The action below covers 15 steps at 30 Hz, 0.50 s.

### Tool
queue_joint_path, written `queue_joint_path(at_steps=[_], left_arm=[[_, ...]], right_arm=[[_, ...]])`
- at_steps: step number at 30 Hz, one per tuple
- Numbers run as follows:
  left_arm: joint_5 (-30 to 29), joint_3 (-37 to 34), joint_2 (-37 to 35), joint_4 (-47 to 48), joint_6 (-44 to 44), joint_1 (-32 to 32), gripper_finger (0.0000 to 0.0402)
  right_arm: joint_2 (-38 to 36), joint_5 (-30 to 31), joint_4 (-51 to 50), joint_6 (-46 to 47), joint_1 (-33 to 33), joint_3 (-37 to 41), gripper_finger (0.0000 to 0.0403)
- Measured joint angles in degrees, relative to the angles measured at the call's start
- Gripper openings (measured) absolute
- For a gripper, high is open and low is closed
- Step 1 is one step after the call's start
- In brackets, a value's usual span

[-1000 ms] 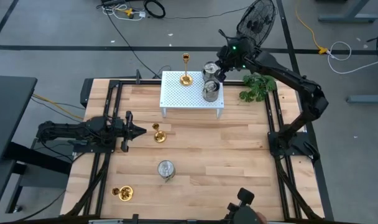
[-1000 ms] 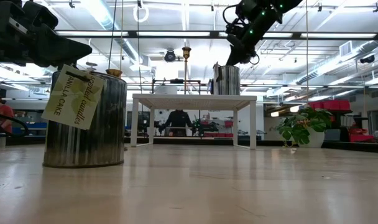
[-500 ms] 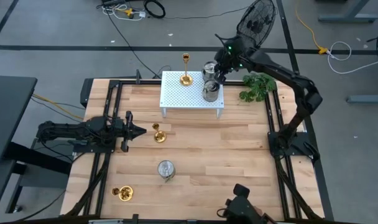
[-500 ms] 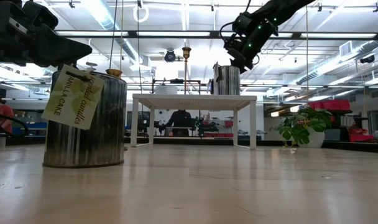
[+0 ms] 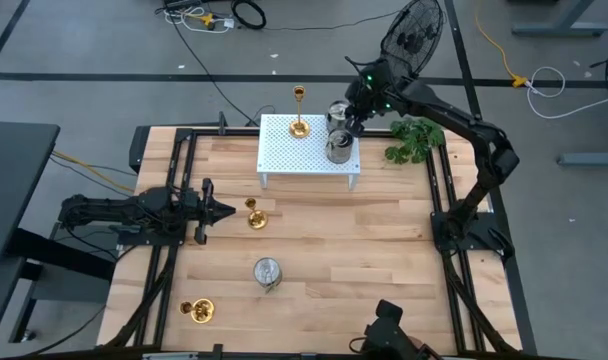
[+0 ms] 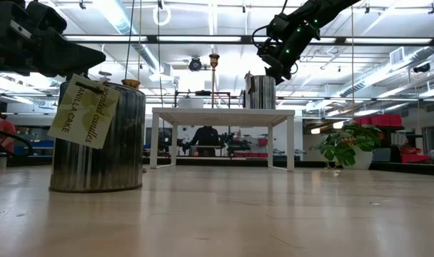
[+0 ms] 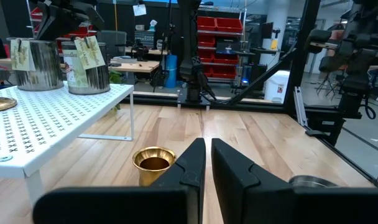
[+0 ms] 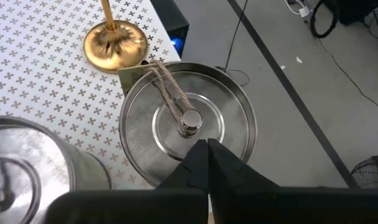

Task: Pick & Place candle stick holders
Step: Adjust the scented candle can on the shelf

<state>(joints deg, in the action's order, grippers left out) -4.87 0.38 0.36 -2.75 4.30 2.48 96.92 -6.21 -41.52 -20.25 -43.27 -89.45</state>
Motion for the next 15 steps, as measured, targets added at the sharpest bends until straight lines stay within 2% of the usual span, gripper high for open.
queue_joint_path(at_steps=[15], left_arm=[[0.00, -0.02, 0.00, 0.00, 0.00, -0.02, 0.0032]], right_arm=[[-0.48, -4.41, -1.40, 0.20, 0.02, 0.13, 0.0000]])
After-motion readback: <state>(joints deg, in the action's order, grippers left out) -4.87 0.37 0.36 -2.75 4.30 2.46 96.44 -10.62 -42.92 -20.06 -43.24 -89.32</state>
